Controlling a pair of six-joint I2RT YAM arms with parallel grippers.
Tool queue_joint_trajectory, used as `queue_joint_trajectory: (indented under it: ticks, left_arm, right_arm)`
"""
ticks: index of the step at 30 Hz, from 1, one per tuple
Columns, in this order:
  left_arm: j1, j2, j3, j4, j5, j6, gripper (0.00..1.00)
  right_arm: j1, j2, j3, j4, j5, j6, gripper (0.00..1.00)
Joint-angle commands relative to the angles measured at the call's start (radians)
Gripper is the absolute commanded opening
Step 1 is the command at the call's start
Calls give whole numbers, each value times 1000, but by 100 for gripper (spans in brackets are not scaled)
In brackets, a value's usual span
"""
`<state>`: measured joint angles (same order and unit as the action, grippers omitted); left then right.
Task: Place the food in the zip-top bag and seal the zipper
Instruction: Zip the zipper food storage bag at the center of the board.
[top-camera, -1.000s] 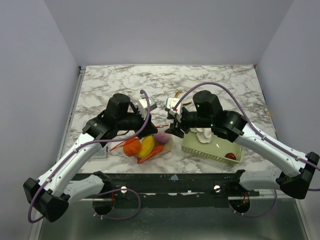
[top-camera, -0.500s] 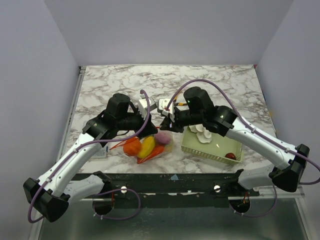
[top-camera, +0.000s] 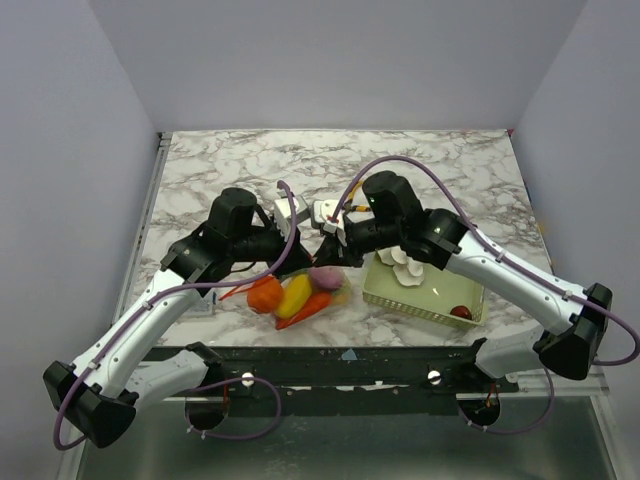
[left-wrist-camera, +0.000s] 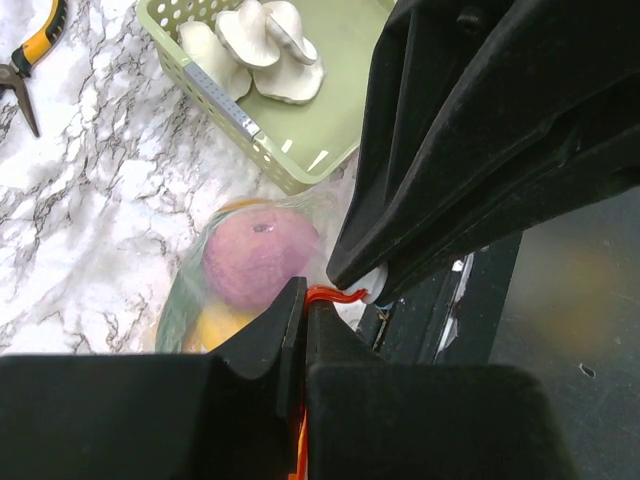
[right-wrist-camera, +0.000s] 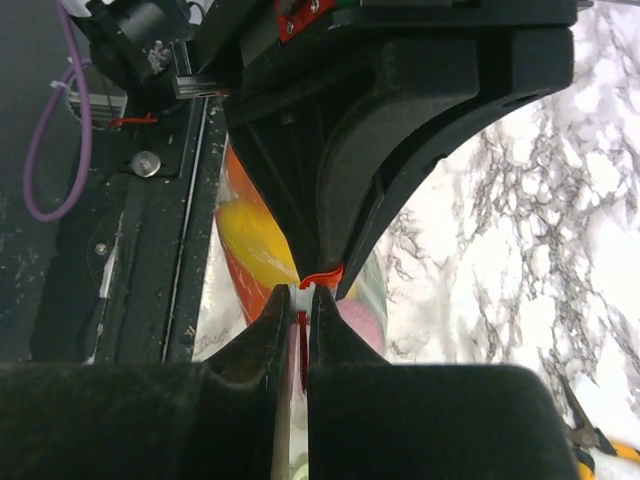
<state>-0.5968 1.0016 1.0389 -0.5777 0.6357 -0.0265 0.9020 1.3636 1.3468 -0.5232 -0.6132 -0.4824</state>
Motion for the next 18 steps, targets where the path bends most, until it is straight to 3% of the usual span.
queue_joint_trajectory:
  ticks: [1,4,6,12,13,18]
  left_arm:
    - [-8,-25,7,60,72,2,0]
    - [-8,-29,4,69,63,0,0]
    - [-6,-21,7,67,49,-3,0]
    - [-6,0,16,38,1,6,0]
    - [-6,-3,11,42,-2,8,0]
    - [-6,8,14,37,2,7,0]
  right_arm:
    - [6,40,-14,97,-97,21,6]
    - [6,38,-24,129,-97,51,10]
    - [6,22,-34,126,-58,73,18]
    - [6,-85,-122,122,203,141,58]
    - [7,-108,-98,24,241,150,65]
    - [6,-112,-49,-94,359,235,68]
